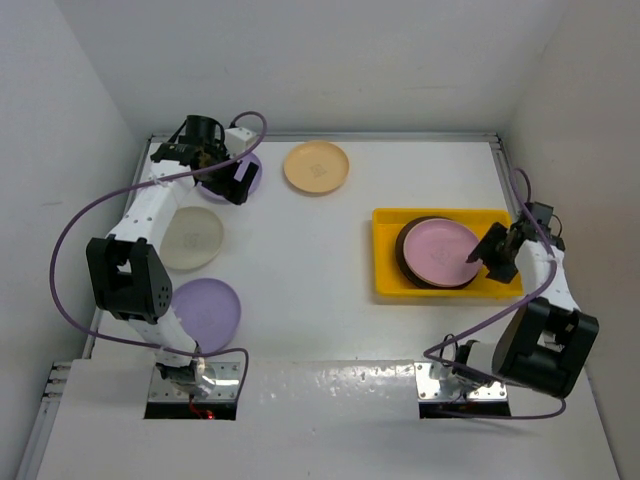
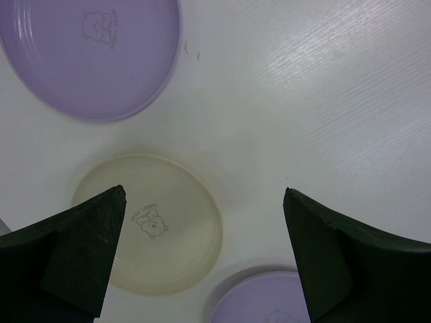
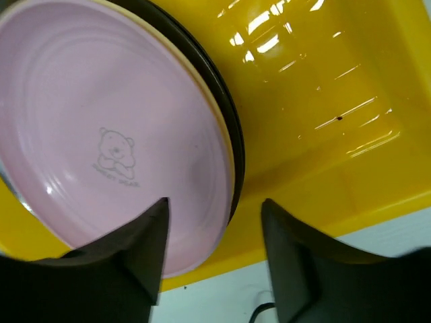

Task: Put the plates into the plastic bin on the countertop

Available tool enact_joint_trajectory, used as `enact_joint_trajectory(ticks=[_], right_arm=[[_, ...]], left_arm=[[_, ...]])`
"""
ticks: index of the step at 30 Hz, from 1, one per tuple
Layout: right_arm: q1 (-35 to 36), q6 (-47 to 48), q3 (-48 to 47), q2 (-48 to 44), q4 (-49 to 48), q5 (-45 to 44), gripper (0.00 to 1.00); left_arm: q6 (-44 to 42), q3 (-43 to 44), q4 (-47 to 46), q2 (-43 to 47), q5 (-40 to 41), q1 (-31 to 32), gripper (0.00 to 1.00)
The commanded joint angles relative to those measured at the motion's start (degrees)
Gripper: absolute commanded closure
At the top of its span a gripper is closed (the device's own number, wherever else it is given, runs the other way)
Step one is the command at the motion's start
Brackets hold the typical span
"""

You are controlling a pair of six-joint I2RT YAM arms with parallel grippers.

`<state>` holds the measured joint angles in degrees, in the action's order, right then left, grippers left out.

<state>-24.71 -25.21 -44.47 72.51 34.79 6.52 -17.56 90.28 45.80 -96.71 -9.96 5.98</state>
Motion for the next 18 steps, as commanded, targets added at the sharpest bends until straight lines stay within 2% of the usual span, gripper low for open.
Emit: enact_joint_trajectory(ticks=[1, 2, 3, 9, 11, 13, 16, 18], right_arm=[[1.7, 1.4, -3.6, 3.4, -0.8, -1.9, 0.40], [2.4, 2.0, -4.3, 4.6, -0.3, -3.5, 0.34], [2.9, 2.1, -4.6, 4.7, 0.2, -5.4, 0.31], [6.5, 3.0, -9.6, 1.3, 1.2, -12.1, 0.26], [12.9, 5.0, -12.0, 1.2, 0.5, -16.5, 0.25], [19.6, 5.6, -19.5, 3.7, 0.5, -17.2, 0.25], [23.5, 3.5, -30.1, 8.9, 2.0, -15.9, 0.25], [24.3, 2.4, -30.4, 9.5, -1.1, -15.0, 0.25]], left_arm=[[-0.5, 2.4, -0.5, 0.0, -1.5, 0.3, 0.00], [-0.5, 1.8, -0.5, 0.0, -1.5, 0.3, 0.00], [-0.5, 1.8, -0.5, 0.0, -1.5, 0.3, 0.00], [-0.5, 1.2, -0.5, 0.0, -1.5, -0.3, 0.00], [-0.5, 1.2, -0.5, 0.0, -1.5, -0.3, 0.00], [-0.5, 0.7, -0.5, -0.6, -3.0, -0.3, 0.00], [1.3, 4.8, -3.1, -4.2, -5.4, 1.6, 0.00], [5.2, 7.4, -6.9, -9.5, -8.2, 2.6, 0.07]])
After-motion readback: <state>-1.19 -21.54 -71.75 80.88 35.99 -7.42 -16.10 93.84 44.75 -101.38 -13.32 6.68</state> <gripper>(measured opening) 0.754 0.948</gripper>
